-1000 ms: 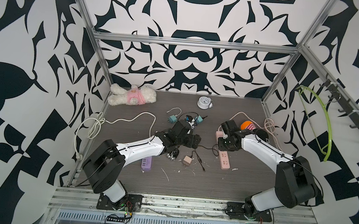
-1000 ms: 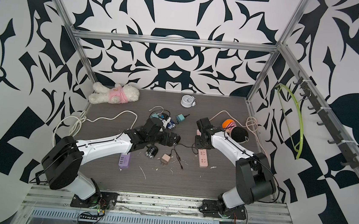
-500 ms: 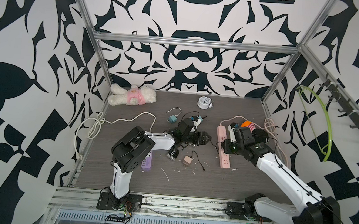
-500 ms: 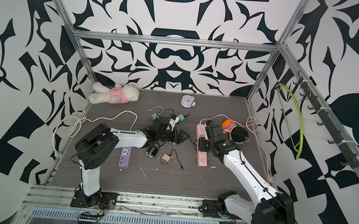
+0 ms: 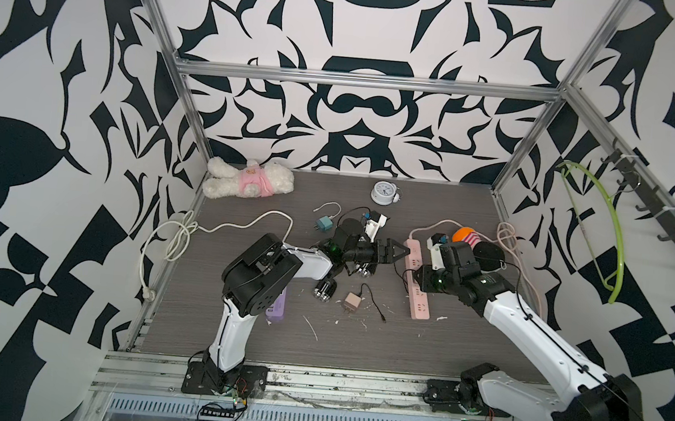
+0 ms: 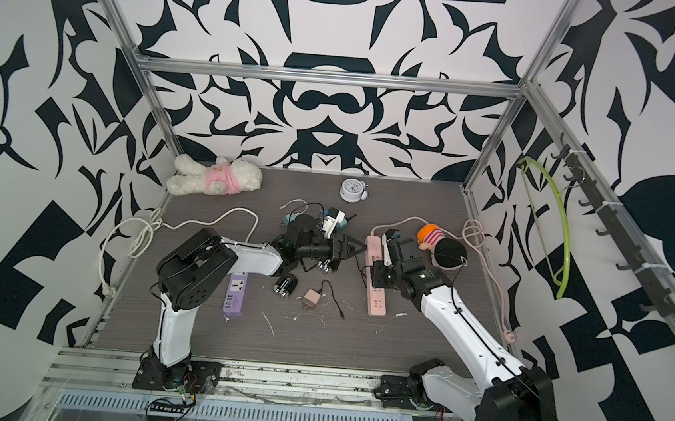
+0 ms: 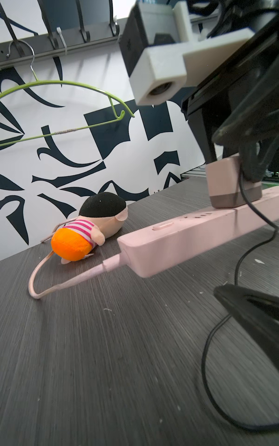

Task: Unplug the electric shaver
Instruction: Remove the plug from the socket.

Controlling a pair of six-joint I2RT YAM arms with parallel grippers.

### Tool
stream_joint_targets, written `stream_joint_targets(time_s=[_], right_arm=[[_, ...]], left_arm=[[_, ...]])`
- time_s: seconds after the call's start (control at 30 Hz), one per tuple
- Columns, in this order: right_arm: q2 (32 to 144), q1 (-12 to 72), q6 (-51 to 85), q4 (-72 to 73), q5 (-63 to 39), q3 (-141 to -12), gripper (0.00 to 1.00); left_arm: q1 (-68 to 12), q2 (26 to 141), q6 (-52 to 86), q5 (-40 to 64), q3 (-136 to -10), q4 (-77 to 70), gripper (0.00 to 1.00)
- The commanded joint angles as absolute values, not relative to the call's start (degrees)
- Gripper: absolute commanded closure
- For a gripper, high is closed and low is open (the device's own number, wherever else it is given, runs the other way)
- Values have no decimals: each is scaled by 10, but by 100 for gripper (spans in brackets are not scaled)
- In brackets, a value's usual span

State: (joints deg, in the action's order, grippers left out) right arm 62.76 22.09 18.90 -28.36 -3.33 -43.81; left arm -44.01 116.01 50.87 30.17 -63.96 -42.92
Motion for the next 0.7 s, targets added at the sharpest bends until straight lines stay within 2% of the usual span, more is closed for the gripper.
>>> stream_joint_targets(time_s=[0.0, 0.47, 0.63, 0.67], right_arm=[[605, 227, 188, -239, -57, -456, 100], [589, 261, 205, -198, -54, -449, 100], [586, 270, 209, -183, -56, -446, 100], [588, 273, 210, -183, -56, -447, 100]], left_arm=[[-445, 1152, 460, 291, -665, -359, 6], [-449, 1196, 474, 312, -705, -366, 9], [-449, 1201, 478, 314, -705, -373, 14], [-449, 1202, 480, 315, -706, -376, 21]])
